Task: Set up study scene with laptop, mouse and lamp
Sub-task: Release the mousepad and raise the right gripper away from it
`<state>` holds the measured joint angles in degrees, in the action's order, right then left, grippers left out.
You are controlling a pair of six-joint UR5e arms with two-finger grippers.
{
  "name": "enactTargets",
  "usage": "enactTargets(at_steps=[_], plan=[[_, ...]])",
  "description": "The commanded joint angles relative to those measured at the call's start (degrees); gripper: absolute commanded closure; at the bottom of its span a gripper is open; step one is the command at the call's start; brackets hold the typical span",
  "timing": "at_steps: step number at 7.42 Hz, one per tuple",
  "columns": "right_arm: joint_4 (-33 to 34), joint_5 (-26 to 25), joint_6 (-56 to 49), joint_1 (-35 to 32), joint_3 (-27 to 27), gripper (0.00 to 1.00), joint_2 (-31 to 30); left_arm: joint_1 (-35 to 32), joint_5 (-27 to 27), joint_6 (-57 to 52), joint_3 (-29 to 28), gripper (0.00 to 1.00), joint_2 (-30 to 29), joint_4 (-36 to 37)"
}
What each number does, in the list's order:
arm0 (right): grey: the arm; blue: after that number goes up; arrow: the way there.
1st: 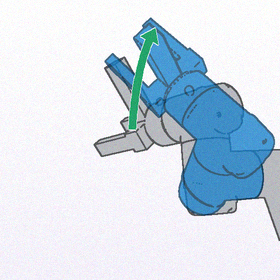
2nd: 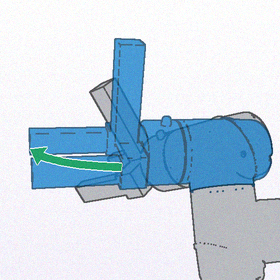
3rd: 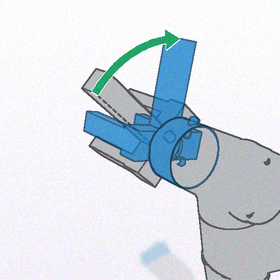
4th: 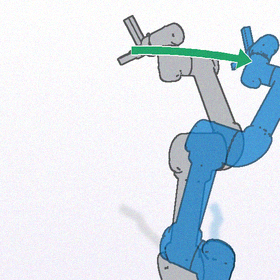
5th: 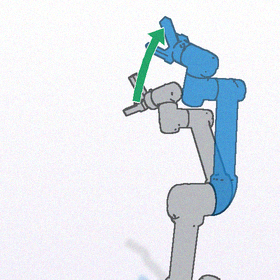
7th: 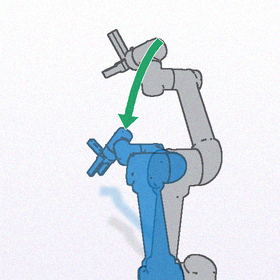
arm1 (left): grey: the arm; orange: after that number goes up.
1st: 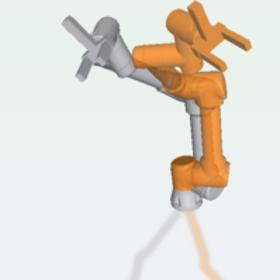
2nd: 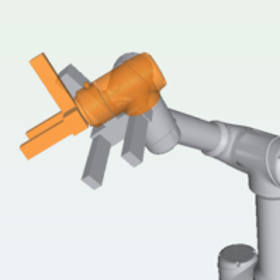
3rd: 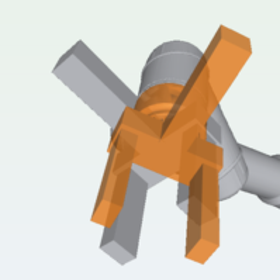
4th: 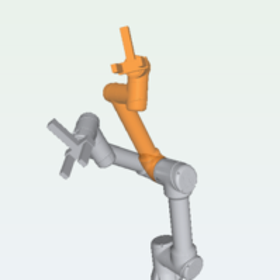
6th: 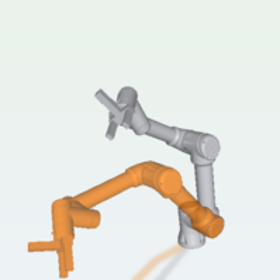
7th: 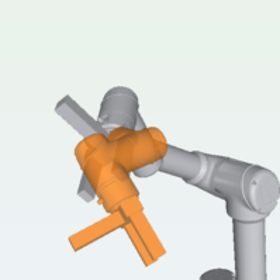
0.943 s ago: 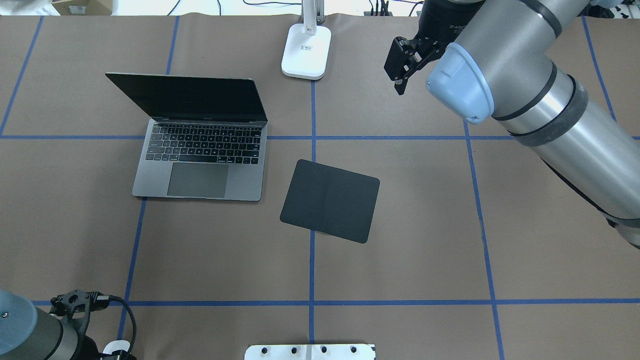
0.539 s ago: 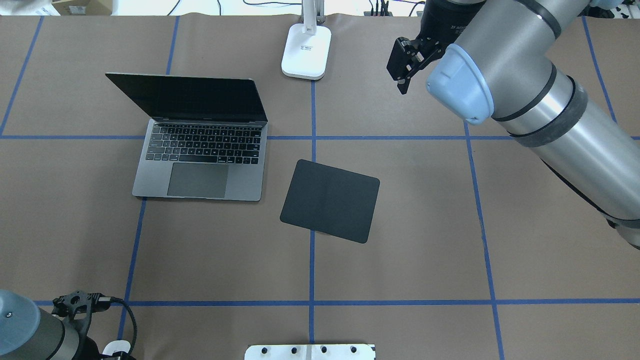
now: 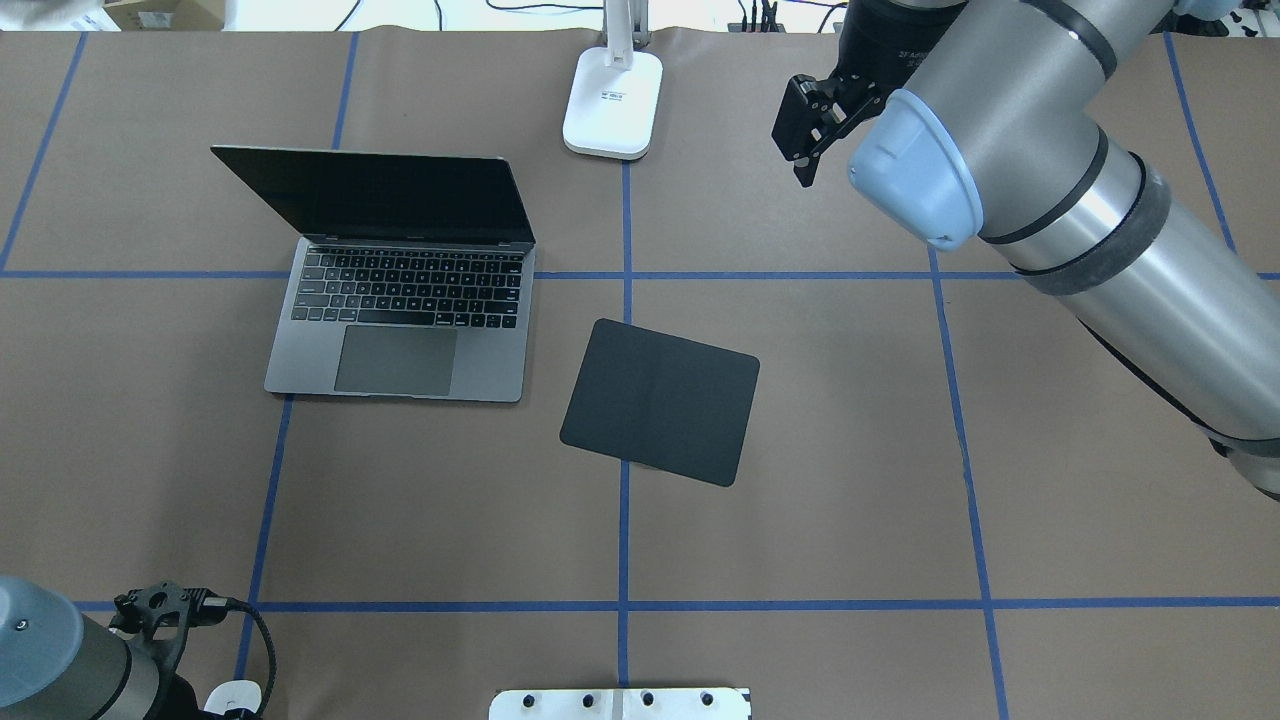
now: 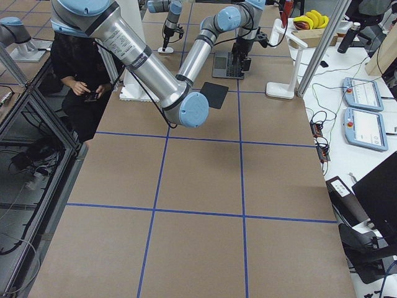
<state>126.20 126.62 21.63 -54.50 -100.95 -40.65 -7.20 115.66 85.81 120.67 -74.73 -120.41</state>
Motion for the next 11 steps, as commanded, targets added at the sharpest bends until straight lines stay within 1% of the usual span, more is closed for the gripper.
enactTargets(at_steps=[1, 2, 3, 4, 5, 6, 7, 11], plan=[[-0.4, -0.2, -0.4, 0.1, 0.2, 0.00, 0.0, 0.1, 0.1, -0.1, -1.0, 0.17, -1.2, 0.0], [-0.4, -0.2, -0.6, 0.1, 0.3, 0.00, 0.0, 0.1, 0.1, -0.1, -3.0, 0.17, -3.9, 0.0], [-0.4, -0.2, -0.6, 0.1, 0.3, 0.00, 0.0, -0.7, 1.1, -0.1, -2.7, 0.21, -4.0, 0.0], [-0.4, -0.2, -0.6, 0.1, 0.3, 0.00, 0.0, -2.0, 3.5, -0.1, -2.6, 0.21, -3.7, 0.1], [-0.4, -0.2, -0.6, 0.1, 0.3, 0.00, 0.1, -2.2, 3.6, -0.1, -2.6, 0.22, -3.7, 0.1], [-0.4, -0.2, -0.6, 0.1, 0.3, 0.00, 0.0, -2.3, 3.6, -0.1, -2.5, 0.33, -3.6, 0.1], [-0.4, -0.2, -0.6, 0.1, 0.3, 0.00, 0.0, -2.3, 3.6, -0.1, -2.6, 0.38, -3.6, 0.1], [-0.4, -0.2, -0.6, 0.1, 0.2, 0.00, 0.1, -2.7, 3.8, 0.0, -1.5, 0.38, -3.2, 0.1]])
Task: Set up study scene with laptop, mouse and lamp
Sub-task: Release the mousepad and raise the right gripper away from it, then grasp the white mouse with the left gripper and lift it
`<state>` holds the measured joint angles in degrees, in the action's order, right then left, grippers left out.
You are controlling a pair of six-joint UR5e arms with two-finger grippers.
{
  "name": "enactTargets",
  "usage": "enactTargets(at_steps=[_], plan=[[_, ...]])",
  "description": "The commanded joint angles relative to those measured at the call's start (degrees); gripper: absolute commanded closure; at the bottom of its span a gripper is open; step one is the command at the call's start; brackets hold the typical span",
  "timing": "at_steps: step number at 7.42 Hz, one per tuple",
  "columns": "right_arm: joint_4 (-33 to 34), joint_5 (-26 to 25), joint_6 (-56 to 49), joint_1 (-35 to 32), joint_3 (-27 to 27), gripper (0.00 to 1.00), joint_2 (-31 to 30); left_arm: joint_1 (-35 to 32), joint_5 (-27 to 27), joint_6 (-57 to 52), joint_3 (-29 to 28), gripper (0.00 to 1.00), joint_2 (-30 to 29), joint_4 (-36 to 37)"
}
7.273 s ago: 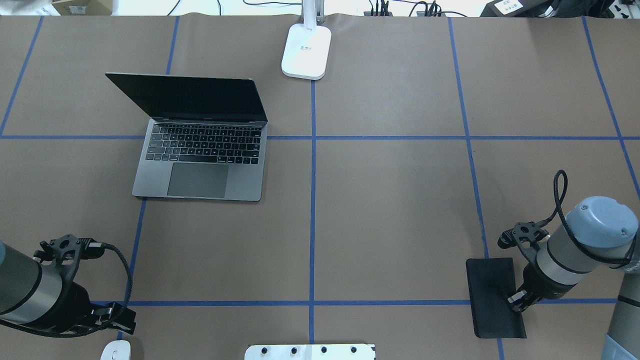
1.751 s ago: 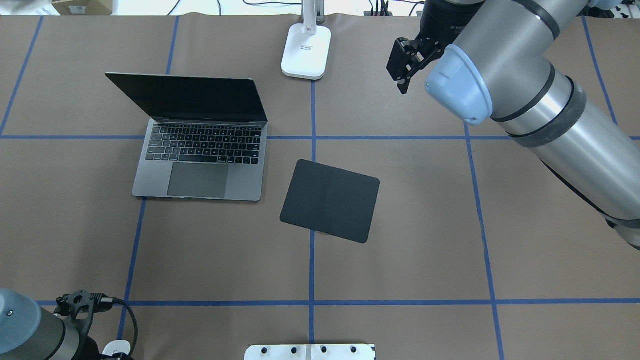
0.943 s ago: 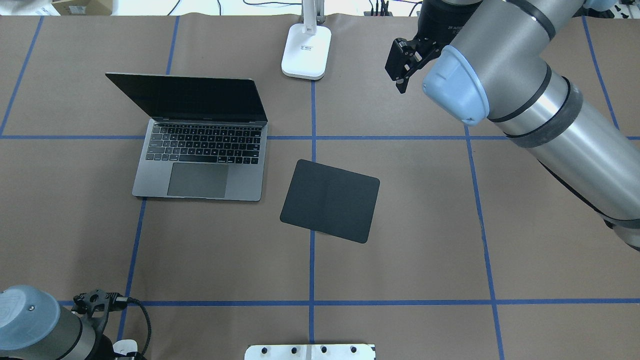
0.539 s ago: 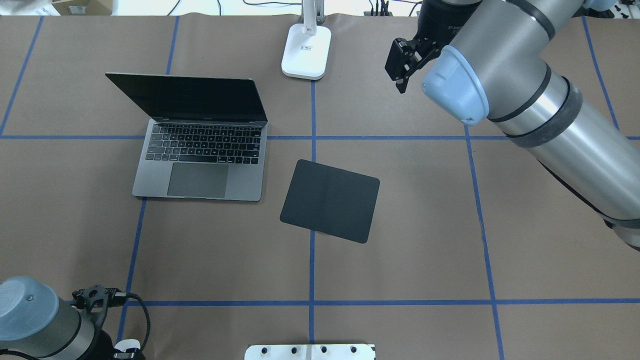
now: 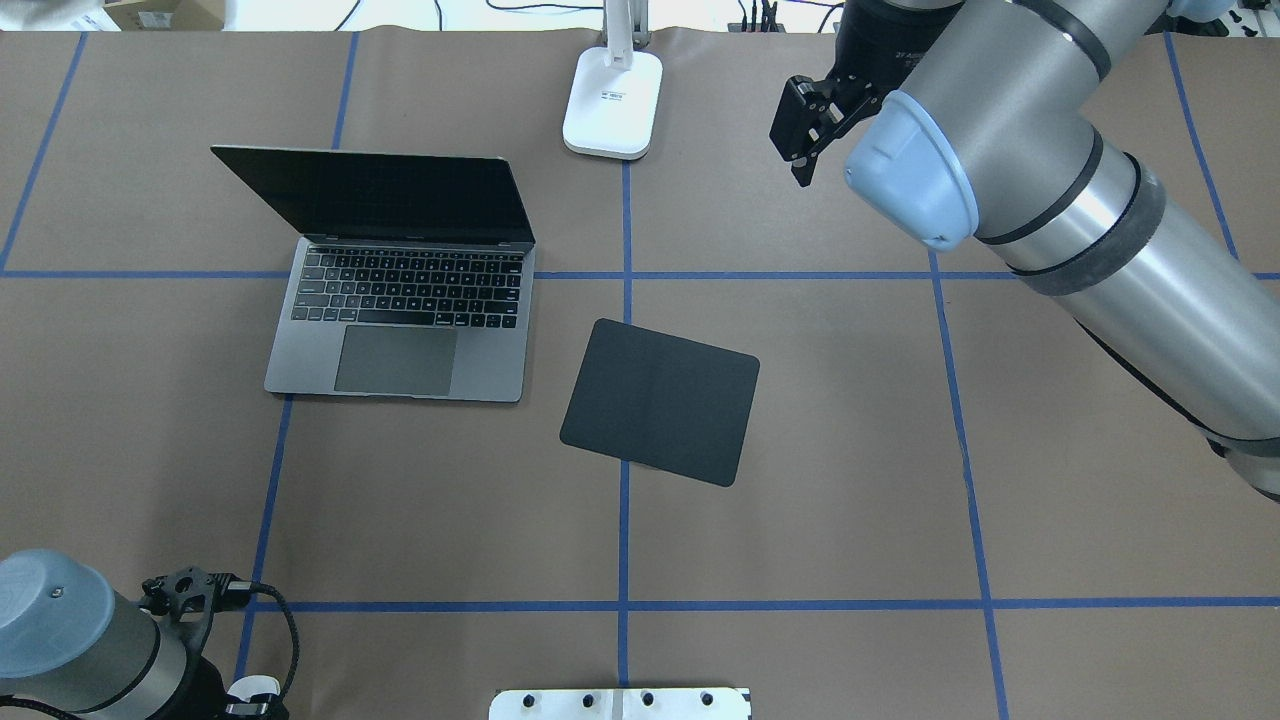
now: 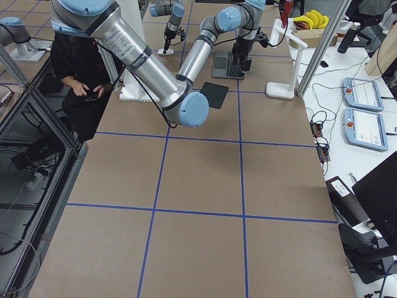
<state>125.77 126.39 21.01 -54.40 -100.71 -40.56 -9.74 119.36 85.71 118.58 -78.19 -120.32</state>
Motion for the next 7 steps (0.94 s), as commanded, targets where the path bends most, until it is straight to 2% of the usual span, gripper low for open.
enactTargets(at_steps=[1, 3, 5, 7], plan=[[0.0, 0.0, 0.0, 0.0, 0.0, 0.00, 0.0, -0.5, 0.1, 0.1, 1.6, 0.38, 0.4, 0.1], [0.0, 0.0, 0.0, 0.0, -0.4, 0.00, 0.0, -3.7, 0.3, 0.1, 5.4, 0.38, 1.5, 0.5], [0.0, -0.3, 0.0, -0.2, -2.2, 0.00, -1.0, -10.3, 3.8, -0.4, 5.9, 0.38, 0.4, 0.6], [0.1, -0.4, 0.2, -0.8, -6.7, 0.00, -5.1, -12.2, 3.7, -2.4, 4.8, 0.38, -5.4, 1.3]])
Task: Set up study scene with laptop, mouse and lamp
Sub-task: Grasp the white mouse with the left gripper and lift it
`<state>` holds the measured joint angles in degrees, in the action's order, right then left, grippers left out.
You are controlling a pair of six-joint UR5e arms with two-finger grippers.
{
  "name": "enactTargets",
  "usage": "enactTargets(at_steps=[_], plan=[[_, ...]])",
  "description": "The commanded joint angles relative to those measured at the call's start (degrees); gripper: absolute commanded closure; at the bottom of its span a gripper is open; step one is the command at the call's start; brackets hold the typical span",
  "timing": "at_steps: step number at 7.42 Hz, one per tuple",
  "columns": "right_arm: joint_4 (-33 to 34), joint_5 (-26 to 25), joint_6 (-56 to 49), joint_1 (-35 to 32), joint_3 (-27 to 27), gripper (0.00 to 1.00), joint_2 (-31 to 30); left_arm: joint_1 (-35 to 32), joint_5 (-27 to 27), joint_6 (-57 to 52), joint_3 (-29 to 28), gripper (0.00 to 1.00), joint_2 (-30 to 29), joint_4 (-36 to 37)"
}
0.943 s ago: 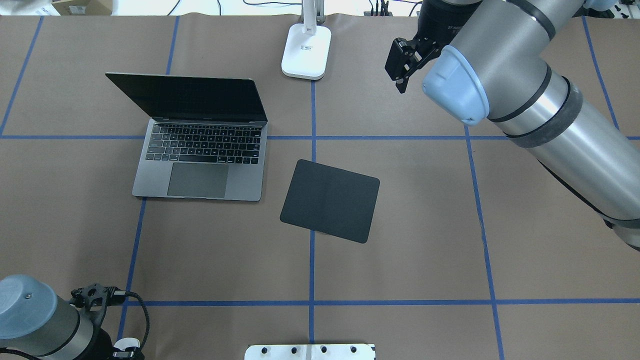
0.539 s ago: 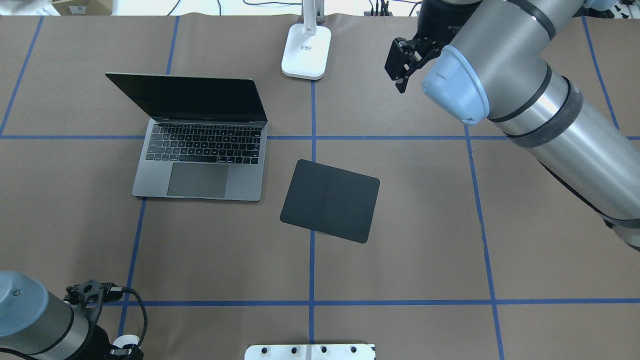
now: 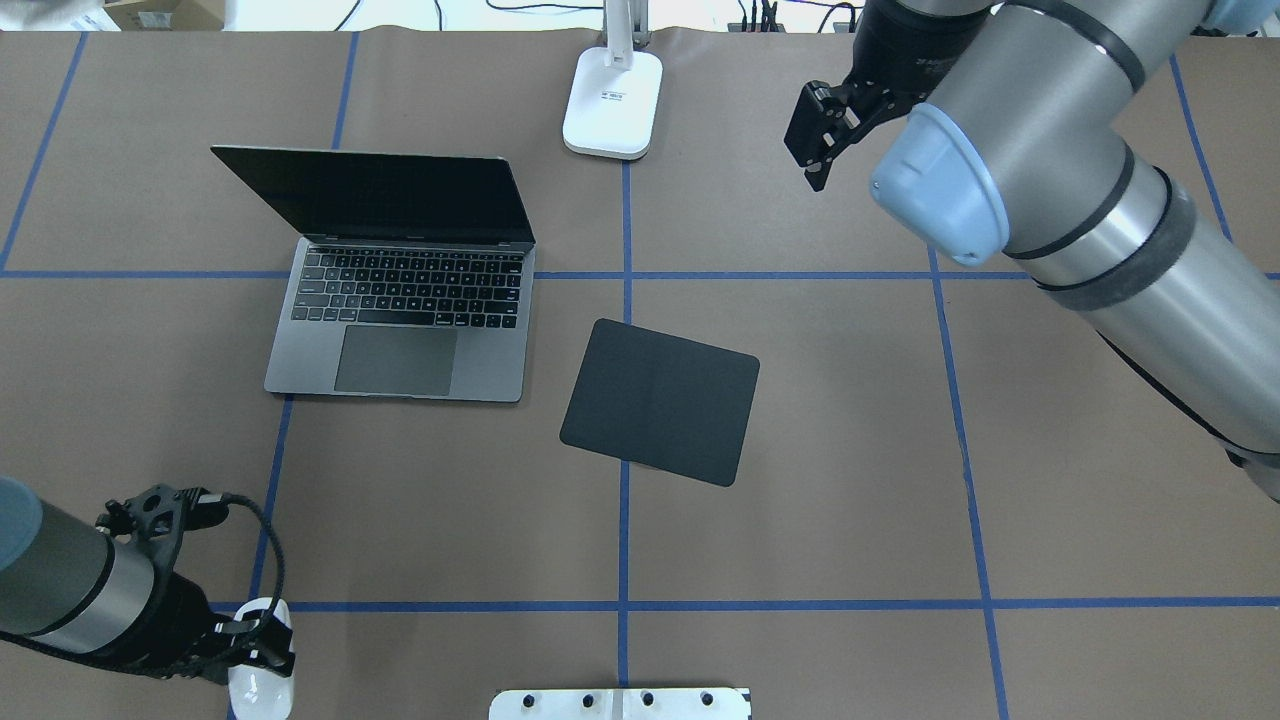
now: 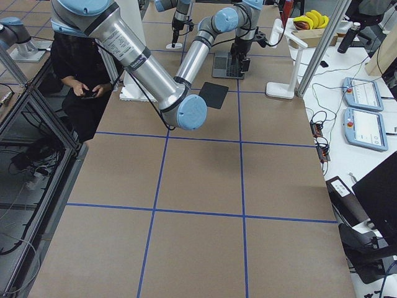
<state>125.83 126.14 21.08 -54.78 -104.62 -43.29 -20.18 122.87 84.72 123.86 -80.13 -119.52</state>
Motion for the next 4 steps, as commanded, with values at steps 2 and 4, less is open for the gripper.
enactTargets(at_steps=[2, 4], plan=[[0.0, 0.0, 0.1, -2.1, -3.5, 0.00, -4.4, -4.9, 0.2, -2.4, -4.0, 0.38, -17.4, 9.1], [0.1, 0.6, 0.4, -3.3, -3.6, 0.00, -4.8, -8.9, 0.2, -7.9, -8.7, 0.38, -29.3, 18.4]])
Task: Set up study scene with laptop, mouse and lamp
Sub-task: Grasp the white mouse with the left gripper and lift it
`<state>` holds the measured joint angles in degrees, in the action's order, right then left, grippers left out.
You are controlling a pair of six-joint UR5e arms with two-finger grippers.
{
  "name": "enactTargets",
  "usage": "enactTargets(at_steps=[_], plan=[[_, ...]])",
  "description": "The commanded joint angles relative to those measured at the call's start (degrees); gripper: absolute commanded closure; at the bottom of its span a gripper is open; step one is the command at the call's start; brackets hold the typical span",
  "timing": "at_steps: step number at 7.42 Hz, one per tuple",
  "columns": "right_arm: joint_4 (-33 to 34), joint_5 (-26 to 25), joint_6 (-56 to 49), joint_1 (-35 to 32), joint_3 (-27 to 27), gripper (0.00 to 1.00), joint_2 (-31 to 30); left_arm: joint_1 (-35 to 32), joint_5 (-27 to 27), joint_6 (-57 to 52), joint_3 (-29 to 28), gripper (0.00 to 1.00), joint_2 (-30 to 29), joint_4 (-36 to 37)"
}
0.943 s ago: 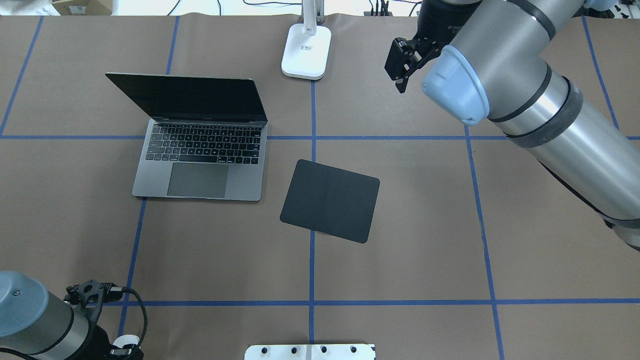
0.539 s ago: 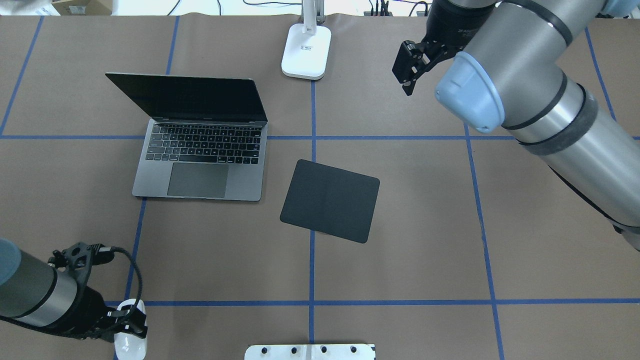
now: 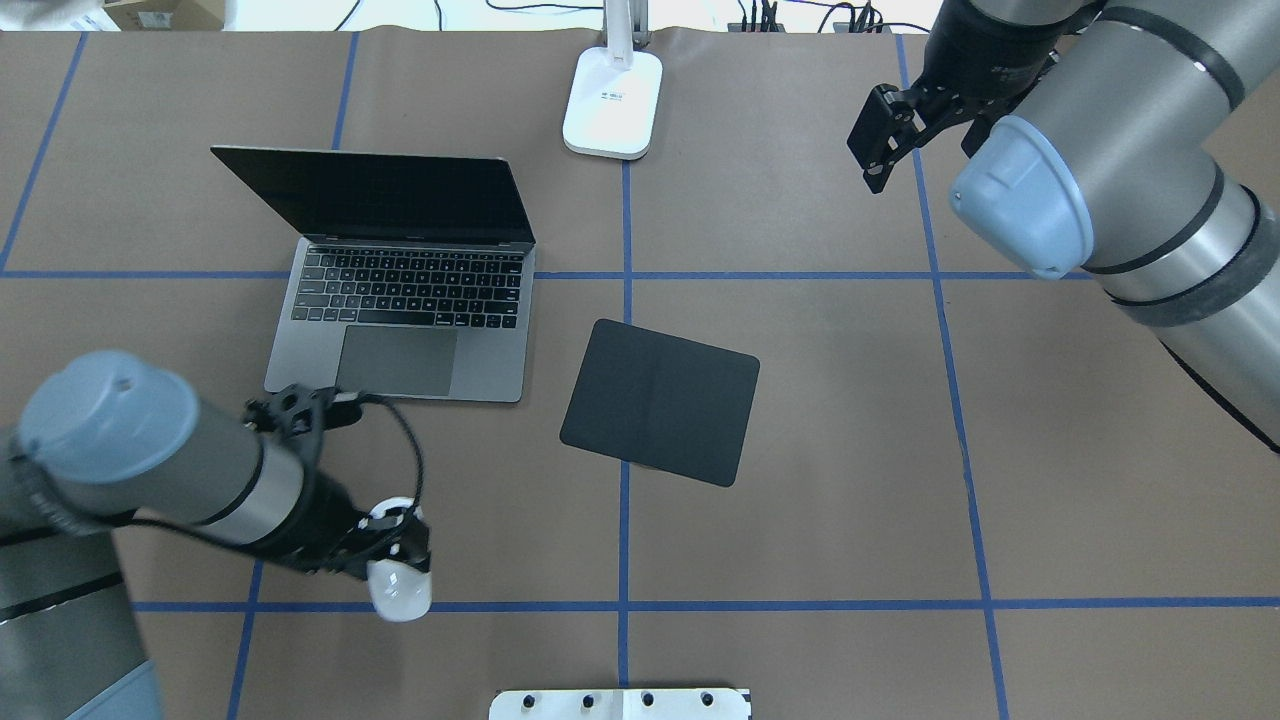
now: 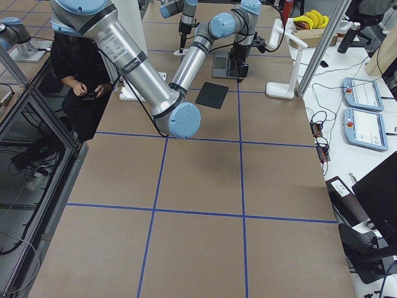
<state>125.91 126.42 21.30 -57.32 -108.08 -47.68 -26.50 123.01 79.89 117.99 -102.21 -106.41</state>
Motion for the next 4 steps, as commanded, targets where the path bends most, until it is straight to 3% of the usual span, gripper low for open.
enactTargets(at_steps=[1, 4], plan=[[0.0, 0.4, 0.2, -1.0, -1.0, 0.00, -2.0, -4.0, 0.0, -4.3, -5.3, 0.38, -10.4, 6.0], [0.0, 0.7, 0.6, -1.5, -1.3, 0.00, -2.4, -5.0, -0.7, -4.2, -17.0, 0.38, -23.5, 6.0]])
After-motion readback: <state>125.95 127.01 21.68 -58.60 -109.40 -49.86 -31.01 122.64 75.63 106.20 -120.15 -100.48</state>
